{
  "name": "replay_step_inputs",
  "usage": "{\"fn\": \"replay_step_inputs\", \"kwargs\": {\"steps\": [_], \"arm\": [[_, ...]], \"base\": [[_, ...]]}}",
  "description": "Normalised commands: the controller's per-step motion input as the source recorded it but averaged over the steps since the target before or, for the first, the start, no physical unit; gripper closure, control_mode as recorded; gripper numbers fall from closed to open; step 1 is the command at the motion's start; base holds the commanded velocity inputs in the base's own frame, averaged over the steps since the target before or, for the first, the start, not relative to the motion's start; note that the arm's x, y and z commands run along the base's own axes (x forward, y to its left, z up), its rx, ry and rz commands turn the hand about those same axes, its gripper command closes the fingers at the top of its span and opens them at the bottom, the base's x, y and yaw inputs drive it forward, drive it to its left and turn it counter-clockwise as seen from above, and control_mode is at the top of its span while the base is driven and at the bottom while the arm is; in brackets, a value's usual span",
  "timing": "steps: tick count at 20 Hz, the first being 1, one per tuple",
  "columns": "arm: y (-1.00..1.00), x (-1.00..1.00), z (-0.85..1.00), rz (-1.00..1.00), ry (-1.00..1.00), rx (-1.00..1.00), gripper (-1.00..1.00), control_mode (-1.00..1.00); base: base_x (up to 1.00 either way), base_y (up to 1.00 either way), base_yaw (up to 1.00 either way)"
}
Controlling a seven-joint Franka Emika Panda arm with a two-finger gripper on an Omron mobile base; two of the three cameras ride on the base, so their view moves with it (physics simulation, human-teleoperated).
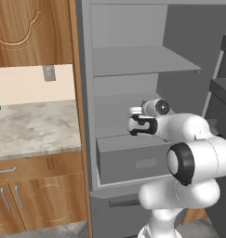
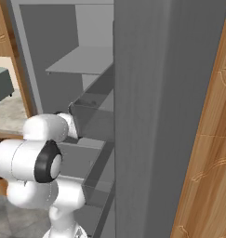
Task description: Move the pear and bottled drink from the second highest shelf to the top shelf to make space. Then, place the pitcher from the counter on the cleared second highest shelf.
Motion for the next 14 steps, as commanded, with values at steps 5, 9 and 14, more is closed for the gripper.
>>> {"fn": "replay_step_inputs", "kwargs": {"steps": [5,9,14], "arm": [[0.08,-0.67,1.00,0.02,-0.09,0.00,1.00,-1.00],[0.15,-0.63,1.00,0.01,0.00,0.00,1.00,-1.00],[0.37,-0.40,1.00,0.04,0.00,0.00,1.00,-1.00]], "base": [[0.00,0.00,0.00],[0.00,0.00,0.00],[0.00,0.00,0.00]]}}
